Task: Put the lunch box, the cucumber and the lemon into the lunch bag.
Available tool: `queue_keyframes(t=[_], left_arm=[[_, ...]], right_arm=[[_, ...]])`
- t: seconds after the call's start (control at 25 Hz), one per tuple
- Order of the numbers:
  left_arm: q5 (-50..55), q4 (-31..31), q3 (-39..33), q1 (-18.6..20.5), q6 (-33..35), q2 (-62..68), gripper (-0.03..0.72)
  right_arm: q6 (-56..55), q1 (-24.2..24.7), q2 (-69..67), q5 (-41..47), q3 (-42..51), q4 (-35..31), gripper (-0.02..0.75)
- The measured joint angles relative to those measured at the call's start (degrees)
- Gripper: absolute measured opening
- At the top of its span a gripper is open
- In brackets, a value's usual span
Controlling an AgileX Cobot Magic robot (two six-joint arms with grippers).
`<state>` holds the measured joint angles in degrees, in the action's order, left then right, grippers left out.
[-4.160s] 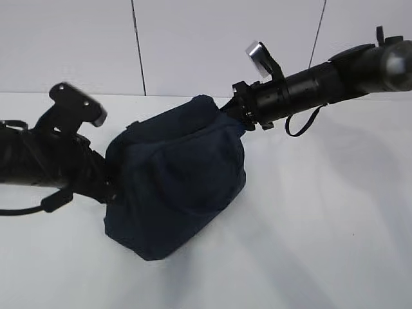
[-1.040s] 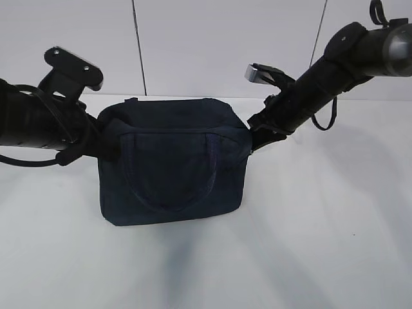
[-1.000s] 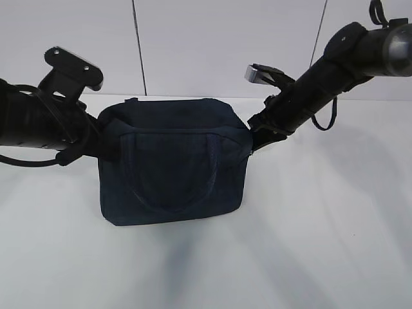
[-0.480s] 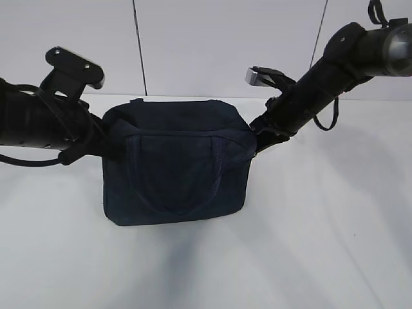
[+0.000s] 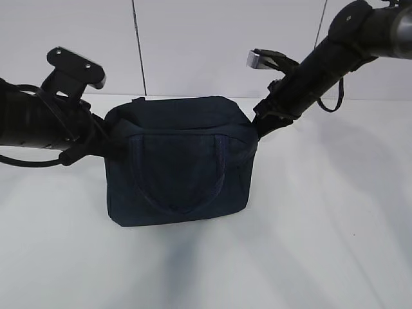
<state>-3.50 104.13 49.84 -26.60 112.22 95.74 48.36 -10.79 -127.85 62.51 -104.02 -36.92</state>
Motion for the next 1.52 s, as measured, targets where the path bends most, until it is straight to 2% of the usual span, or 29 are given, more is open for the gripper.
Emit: queue_keyframes(t=[0.16,0.36,0.44,0.56,0.8,0.88,1.08,1.32,1.52], left_arm=[[0.1,0.0,0.0,0.0,0.0,0.0,0.011],[0.3,0.0,0.0,0.0,0.0,0.0,0.011],[0.5,0.0,0.0,0.0,0.0,-0.1,0.014],[1.3,0.0,0.0,0.0,-0.1,-1.2,0.047],[1.7,0.0,0.0,0.0,-2.3,-5.8,0.251],[1.8,0.0,0.0,0.0,-3.6,-6.8,0.290],[2.1,0.1,0.0,0.0,-6.1,-7.5,0.314],[2.5,0.1,0.0,0.0,-12.9,-9.5,0.335],[2.7,0.2,0.0,0.0,-15.3,-13.0,0.340]], right_arm=[[-1.5,0.0,0.1,5.0,-3.9,0.3,0.048],[-7.2,0.0,0.1,7.0,-10.6,2.3,0.251],[-9.2,0.0,0.1,7.3,-13.6,2.8,0.295],[-12.2,0.0,0.1,7.4,-18.2,2.8,0.312],[-17.0,0.0,0.4,7.9,-26.1,3.2,0.318],[-18.7,0.0,0.8,8.3,-26.7,4.4,0.318],[-21.8,0.0,2.3,8.6,-26.8,7.0,0.316],[-23.2,-0.1,4.0,8.8,-26.8,8.5,0.315],[-24.0,-1.3,7.0,8.2,-26.8,12.6,0.314]])
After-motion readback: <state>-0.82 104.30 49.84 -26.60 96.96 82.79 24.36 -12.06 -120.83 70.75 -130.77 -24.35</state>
